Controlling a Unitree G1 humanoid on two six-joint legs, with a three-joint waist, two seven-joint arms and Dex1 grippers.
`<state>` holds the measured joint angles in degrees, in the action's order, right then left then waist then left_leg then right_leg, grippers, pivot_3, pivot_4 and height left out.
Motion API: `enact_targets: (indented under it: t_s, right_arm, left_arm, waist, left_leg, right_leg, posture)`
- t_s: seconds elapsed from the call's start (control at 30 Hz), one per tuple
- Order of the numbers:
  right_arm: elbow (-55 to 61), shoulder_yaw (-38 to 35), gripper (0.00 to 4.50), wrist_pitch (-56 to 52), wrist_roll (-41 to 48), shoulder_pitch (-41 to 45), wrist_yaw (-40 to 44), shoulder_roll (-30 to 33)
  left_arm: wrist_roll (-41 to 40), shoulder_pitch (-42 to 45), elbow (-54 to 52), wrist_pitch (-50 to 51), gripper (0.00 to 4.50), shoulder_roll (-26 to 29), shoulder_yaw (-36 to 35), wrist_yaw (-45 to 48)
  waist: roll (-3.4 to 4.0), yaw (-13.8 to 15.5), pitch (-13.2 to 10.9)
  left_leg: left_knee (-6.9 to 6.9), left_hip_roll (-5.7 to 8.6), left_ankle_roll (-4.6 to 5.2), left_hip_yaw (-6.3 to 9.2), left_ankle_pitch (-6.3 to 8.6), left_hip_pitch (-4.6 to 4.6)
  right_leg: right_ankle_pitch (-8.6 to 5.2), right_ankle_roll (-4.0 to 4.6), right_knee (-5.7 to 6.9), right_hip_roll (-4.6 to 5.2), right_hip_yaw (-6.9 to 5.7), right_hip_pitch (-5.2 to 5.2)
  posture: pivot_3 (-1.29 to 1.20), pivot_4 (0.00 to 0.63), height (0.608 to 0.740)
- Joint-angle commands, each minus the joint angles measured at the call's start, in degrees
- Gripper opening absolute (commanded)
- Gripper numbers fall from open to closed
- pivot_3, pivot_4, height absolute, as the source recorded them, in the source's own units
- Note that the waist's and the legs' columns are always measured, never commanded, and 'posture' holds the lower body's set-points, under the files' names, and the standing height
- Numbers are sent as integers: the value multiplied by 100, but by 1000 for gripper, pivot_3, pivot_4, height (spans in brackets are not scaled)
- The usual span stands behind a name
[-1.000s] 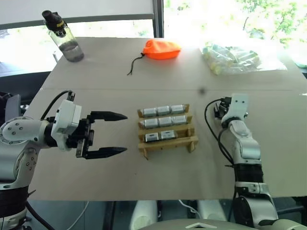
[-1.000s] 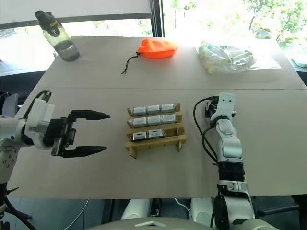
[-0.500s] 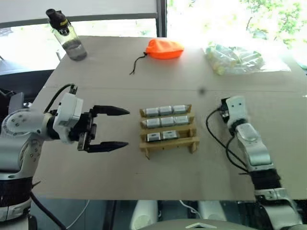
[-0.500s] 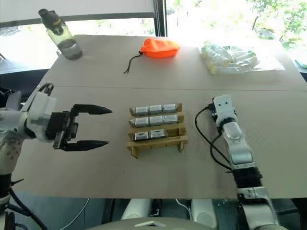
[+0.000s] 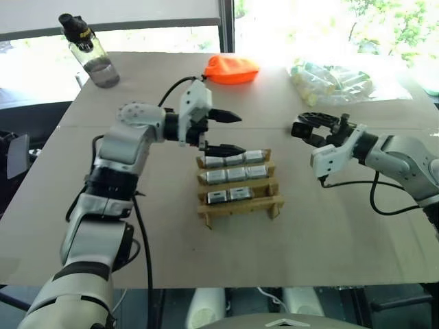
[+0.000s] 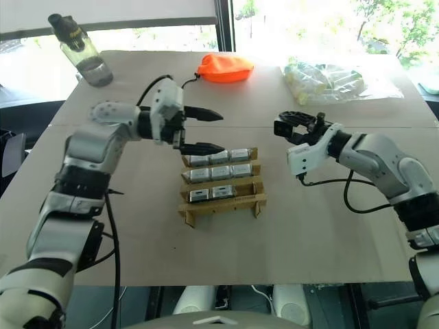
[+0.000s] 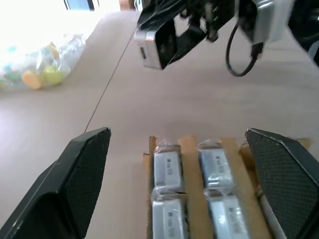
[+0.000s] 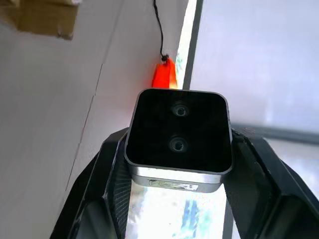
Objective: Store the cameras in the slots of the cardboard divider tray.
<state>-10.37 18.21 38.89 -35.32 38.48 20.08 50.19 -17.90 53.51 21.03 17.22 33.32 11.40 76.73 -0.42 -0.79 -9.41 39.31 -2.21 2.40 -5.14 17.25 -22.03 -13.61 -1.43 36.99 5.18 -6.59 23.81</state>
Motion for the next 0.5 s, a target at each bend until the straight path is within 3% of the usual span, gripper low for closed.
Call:
enact_targets:
  t_s: [0.03,0.2,0.5]
  right_arm:
    - [24,113,2027,598,-460,450,-261,-127]
    - [-149,226,2027,893,-710,650,-339,-343]
    - [-372,198,2027,972,-809,902,-366,-476]
  left_arm:
    - [244,591,581,-211,4500,-410,61,-67]
    - [262,901,956,-230,4500,-719,7,235]
    - [375,843,842,-5,4500,-716,61,498]
  waist:
    - [-2,14,-2]
    - [-3,15,-3]
    - [-3,12,-4]
  left_leg:
    - [1,1,0,0,0,-10]
    - [8,2,0,17,0,-39]
    - [25,1,-1,20,-1,-39]
  right_leg:
    - [0,0,-2,1,-3,8]
    - [0,0,-7,3,-24,22]
    - [0,0,8,6,-24,21]
  posture:
    - [0,150,726]
    - [0,150,726]
    - [0,150,726]
